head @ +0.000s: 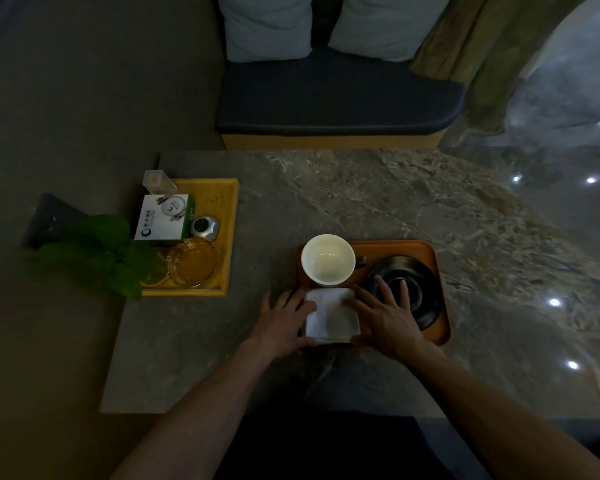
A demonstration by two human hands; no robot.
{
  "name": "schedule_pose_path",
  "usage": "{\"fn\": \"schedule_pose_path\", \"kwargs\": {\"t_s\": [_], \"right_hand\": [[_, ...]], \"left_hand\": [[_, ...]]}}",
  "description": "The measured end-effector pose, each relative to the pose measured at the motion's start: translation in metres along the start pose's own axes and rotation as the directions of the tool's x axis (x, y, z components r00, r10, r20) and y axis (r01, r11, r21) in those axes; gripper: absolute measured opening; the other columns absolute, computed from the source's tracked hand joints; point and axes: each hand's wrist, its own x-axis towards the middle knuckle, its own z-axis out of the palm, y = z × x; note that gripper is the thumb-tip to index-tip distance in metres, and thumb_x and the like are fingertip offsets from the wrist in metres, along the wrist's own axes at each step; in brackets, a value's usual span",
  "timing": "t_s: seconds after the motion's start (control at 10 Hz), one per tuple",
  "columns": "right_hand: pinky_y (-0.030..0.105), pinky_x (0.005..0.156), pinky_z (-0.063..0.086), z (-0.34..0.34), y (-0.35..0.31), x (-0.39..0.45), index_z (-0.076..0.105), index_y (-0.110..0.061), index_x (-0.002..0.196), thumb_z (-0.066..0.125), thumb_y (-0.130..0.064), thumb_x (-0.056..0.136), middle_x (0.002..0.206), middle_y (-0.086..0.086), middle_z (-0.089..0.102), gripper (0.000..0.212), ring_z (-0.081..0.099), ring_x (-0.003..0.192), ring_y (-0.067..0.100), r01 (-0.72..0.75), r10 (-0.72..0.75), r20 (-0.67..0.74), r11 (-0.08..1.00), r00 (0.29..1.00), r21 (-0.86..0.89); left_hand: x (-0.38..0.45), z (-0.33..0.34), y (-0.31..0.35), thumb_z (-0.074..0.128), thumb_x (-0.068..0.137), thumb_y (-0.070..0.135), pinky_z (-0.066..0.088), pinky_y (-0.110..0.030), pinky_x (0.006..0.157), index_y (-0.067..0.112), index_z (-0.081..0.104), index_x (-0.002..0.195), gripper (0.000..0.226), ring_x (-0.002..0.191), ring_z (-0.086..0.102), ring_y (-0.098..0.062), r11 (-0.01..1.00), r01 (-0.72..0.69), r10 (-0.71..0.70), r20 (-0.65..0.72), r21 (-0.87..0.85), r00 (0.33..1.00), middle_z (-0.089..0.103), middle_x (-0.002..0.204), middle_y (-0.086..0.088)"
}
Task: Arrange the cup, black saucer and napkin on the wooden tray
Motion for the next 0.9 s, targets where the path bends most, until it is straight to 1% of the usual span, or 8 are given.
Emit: {"fn": "schedule_pose_path", "kwargs": {"t_s": [0.2, 0.3, 0.5, 0.6, 0.7, 0.8, 0.9], "right_hand": [[0.073, 0.110, -0.008, 0.000, -0.004, -0.002, 0.002, -0.043, 0.150, 0.060, -0.063, 0.081, 0.164, -0.003, 0.003, 0.092, -0.012, 0.147, 0.039, -0.015, 0.015, 0.017, 1.000, 1.000, -0.016], [0.073, 0.111, -0.007, -0.002, -0.005, -0.002, 0.005, -0.043, 0.150, 0.059, -0.062, 0.082, 0.164, -0.003, 0.003, 0.089, -0.012, 0.148, 0.038, -0.009, 0.010, 0.020, 0.999, 1.000, -0.031], [0.068, 0.113, -0.003, -0.013, -0.006, -0.007, 0.017, -0.043, 0.149, 0.060, -0.061, 0.082, 0.164, -0.006, 0.009, 0.081, -0.008, 0.149, 0.034, -0.019, 0.019, 0.027, 1.000, 0.999, 0.021], [0.063, 0.116, 0.005, -0.024, -0.010, -0.019, 0.032, -0.043, 0.144, 0.057, -0.058, 0.086, 0.161, -0.008, 0.020, 0.066, 0.003, 0.150, 0.029, -0.015, 0.016, -0.010, 0.996, 1.000, 0.087], [0.053, 0.116, 0.020, -0.033, -0.004, -0.026, 0.048, -0.039, 0.135, 0.056, -0.054, 0.088, 0.151, -0.008, 0.040, 0.051, 0.027, 0.145, 0.024, -0.002, 0.010, -0.059, 0.991, 0.998, 0.133], [0.028, 0.101, 0.038, -0.056, 0.011, -0.041, 0.062, -0.030, 0.120, 0.057, -0.042, 0.091, 0.127, -0.005, 0.063, 0.032, 0.056, 0.118, 0.014, 0.083, -0.071, -0.130, 0.992, 0.989, 0.091], [0.019, 0.084, 0.040, -0.073, 0.022, -0.052, 0.065, -0.032, 0.114, 0.056, -0.043, 0.092, 0.120, -0.008, 0.066, 0.027, 0.059, 0.105, 0.009, 0.097, -0.089, -0.170, 0.995, 0.981, 0.038]], "left_hand": [[0.002, 0.002, 0.000, 0.059, 0.081, 0.064, 0.005, -0.062, 0.116, 0.035, 0.029, 0.146, 0.077, 0.148, 0.012, -0.028, 1.000, 0.011, -0.011, -0.014, 0.015, 1.000, 0.016, 0.162, -0.002], [0.003, 0.002, 0.000, 0.061, 0.079, 0.064, 0.004, -0.062, 0.116, 0.037, 0.028, 0.146, 0.079, 0.148, 0.010, -0.029, 1.000, 0.015, -0.015, -0.008, 0.012, 1.000, 0.014, 0.162, -0.001], [-0.004, -0.005, -0.002, 0.064, 0.077, 0.065, 0.007, -0.059, 0.116, 0.038, 0.034, 0.143, 0.077, 0.147, 0.009, -0.028, 1.000, -0.013, 0.013, -0.033, -0.004, 0.999, 0.015, 0.161, 0.000], [-0.015, -0.018, -0.004, 0.066, 0.078, 0.059, 0.022, -0.053, 0.114, 0.036, 0.045, 0.136, 0.066, 0.144, 0.022, -0.023, 0.990, 0.001, -0.007, -0.048, -0.138, 0.999, 0.028, 0.156, 0.002], [-0.023, -0.028, -0.004, 0.068, 0.081, 0.053, 0.041, -0.043, 0.105, 0.033, 0.054, 0.126, 0.051, 0.129, 0.043, -0.017, 0.975, 0.002, -0.018, -0.067, -0.222, 0.998, 0.046, 0.143, 0.002], [-0.042, -0.058, 0.002, 0.066, 0.085, 0.047, 0.051, -0.030, 0.084, 0.033, 0.060, 0.106, 0.026, 0.099, 0.055, -0.007, 0.971, -0.051, 0.020, -0.134, -0.232, 0.991, 0.060, 0.115, 0.006], [-0.053, -0.079, 0.005, 0.064, 0.086, 0.047, 0.050, -0.028, 0.081, 0.035, 0.060, 0.101, 0.020, 0.096, 0.055, -0.004, 0.980, -0.082, 0.047, -0.188, -0.183, 0.981, 0.060, 0.109, 0.011]]}}
